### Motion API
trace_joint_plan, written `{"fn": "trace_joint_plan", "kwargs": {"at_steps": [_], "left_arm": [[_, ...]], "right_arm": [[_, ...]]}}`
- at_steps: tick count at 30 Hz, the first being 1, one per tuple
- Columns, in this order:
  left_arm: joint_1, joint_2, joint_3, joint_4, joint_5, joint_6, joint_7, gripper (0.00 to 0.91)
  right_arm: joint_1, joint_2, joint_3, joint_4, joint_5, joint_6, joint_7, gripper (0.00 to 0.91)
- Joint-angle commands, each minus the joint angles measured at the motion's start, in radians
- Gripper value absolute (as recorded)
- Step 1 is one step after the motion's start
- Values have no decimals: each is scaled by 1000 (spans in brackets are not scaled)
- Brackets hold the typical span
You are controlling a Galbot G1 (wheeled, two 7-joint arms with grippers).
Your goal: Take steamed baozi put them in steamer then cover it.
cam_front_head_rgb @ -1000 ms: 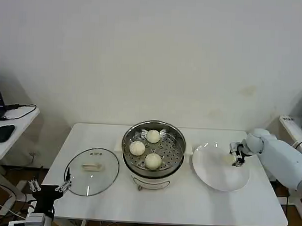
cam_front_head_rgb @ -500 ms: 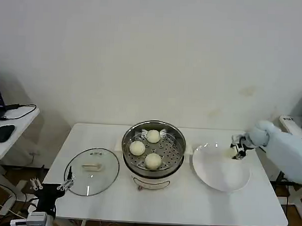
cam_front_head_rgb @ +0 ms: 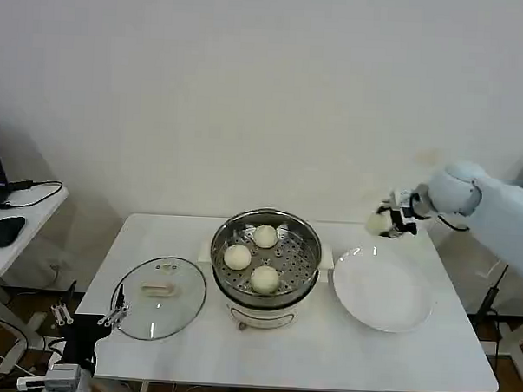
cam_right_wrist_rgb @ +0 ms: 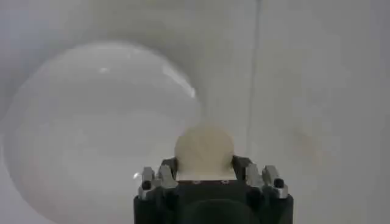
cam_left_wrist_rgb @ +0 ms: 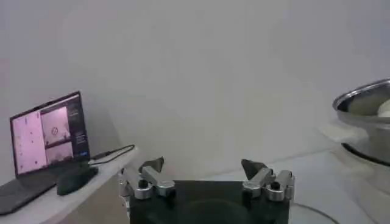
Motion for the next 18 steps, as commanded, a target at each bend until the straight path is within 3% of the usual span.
{"fn": "trace_joint_plan", "kwargs": {"at_steps": [1,10,18], "left_arm": [[-4,-4,1,1,4,-2,0,907],[-6,-18,-3,-4,15,-7,1,907],[-9,-26,-7,-4,15,-14,1,907]], "right_arm": [[234,98,-179,238,286,-207,86,625],[262,267,-288,202,479,-348,213,625],[217,323,-336,180,610,-448,289,625]]}}
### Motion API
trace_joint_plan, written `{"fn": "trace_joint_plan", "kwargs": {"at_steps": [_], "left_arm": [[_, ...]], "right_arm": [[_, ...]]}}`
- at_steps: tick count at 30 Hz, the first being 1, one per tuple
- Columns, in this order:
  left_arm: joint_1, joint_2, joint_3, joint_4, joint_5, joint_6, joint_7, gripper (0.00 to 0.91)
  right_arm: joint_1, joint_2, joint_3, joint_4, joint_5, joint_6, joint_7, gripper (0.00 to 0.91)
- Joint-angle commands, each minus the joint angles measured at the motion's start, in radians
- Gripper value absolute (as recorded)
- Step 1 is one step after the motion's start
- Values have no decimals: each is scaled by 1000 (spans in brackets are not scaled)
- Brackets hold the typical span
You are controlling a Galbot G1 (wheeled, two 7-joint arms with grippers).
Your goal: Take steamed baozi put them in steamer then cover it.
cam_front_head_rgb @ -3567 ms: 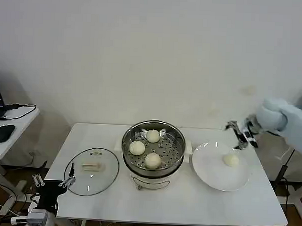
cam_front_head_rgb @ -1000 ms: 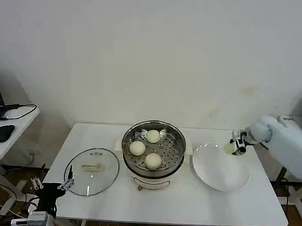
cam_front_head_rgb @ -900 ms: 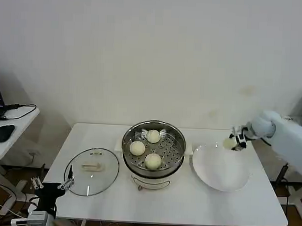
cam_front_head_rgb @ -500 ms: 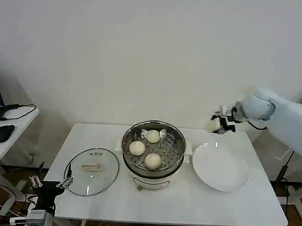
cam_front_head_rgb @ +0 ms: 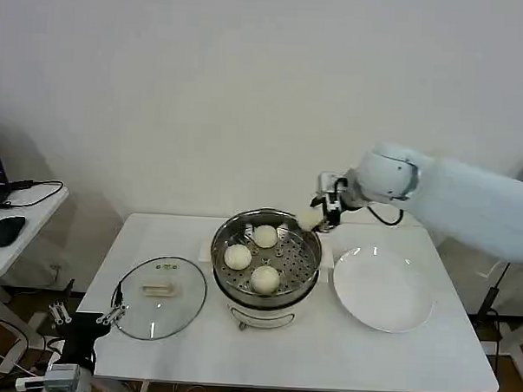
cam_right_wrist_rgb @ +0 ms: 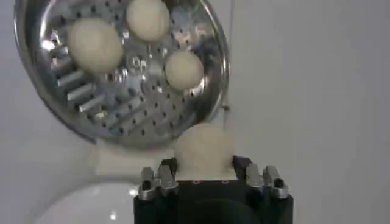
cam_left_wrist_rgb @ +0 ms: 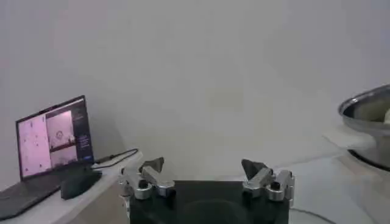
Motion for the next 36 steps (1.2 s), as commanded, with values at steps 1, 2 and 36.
{"fn": "trace_joint_plan", "kwargs": {"at_steps": [1,2,36], "left_arm": [[-5,-3,-2,0,1,-1,1,907],[-6,-3,-1,1,0,-1,1,907],[-18,4,3,13,-3,-1,2,907]], "right_arm": [[12,111,-104,23,219,-161,115,625],[5,109,-111,20,214,-162,118,625],[-186,175,-16,-150,115,-161,117,907]]}}
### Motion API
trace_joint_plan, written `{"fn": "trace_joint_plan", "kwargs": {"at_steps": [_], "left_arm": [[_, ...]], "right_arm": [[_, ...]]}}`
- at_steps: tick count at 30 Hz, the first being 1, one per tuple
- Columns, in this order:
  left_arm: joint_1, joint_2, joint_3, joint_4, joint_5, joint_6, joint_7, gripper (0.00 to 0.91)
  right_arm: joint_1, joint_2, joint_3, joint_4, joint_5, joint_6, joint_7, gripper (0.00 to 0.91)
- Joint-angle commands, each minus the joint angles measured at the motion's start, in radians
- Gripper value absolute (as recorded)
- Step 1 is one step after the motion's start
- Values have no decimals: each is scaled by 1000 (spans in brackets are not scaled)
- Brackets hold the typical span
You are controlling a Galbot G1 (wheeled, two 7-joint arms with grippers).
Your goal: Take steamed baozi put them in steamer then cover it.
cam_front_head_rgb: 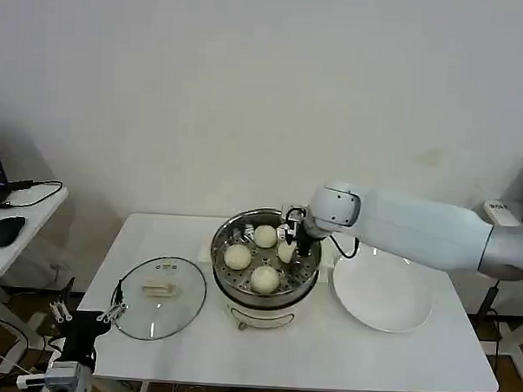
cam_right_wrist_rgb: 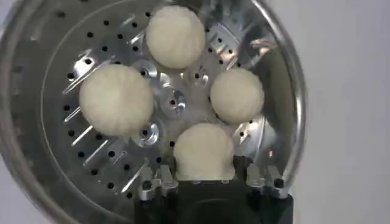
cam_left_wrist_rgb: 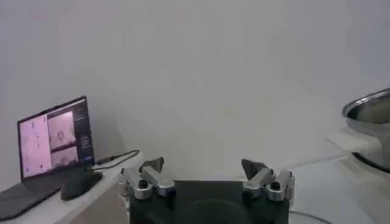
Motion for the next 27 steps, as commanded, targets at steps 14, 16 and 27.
{"fn": "trace_joint_plan", "kwargs": {"at_steps": [14,16,27], "left_arm": [[-8,2,0,3,-1,4,0,907],[-8,3,-1,5,-2,4,0,907],[-20,18,-2,16,-26,9,2,907]], "right_arm": [[42,-21,35,34,20,-8,22,907],[70,-41,42,65,36,-8,29,907],[130,-288,164,333,197,-4,274,907]]}}
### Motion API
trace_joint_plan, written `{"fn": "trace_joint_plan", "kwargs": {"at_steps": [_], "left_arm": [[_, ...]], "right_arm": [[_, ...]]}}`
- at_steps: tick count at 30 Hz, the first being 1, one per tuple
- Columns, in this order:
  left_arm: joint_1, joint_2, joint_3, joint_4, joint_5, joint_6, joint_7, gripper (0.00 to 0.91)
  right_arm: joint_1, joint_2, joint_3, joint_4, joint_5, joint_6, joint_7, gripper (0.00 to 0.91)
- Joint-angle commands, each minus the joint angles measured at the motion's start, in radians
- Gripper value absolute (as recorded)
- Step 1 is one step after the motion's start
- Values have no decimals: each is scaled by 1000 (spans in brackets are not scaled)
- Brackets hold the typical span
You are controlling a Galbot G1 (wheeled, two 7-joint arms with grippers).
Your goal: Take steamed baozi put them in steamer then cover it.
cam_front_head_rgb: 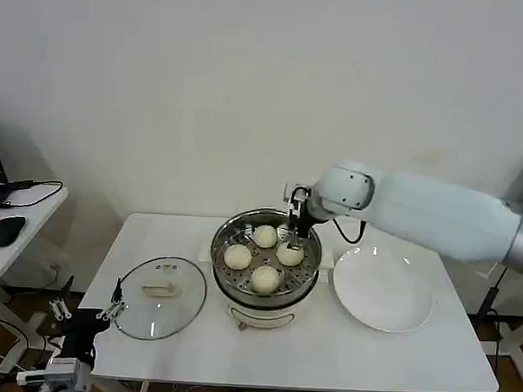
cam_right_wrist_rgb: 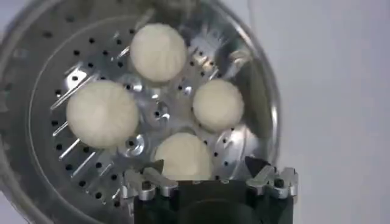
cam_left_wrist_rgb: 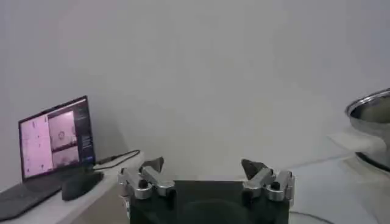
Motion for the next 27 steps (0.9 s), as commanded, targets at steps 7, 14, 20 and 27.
{"fn": "trace_joint_plan", "kwargs": {"at_steps": [7,14,20,27], "left_arm": [[-7,9,4,18,-14,-2,6,907],[-6,-11,24,39,2,-27,10,907],[-3,-34,51,50,45,-50,11,907],[1,-42,60,68,114,-97,7,907]], "right_arm": [[-210,-512,294,377,10,184,533,907],[-1276,-569,1336,455,-172,402,681,907],[-1715,-263,1822,434,-383,555,653,907],[-1884,167,2137,339,-485,828,495,907]]}}
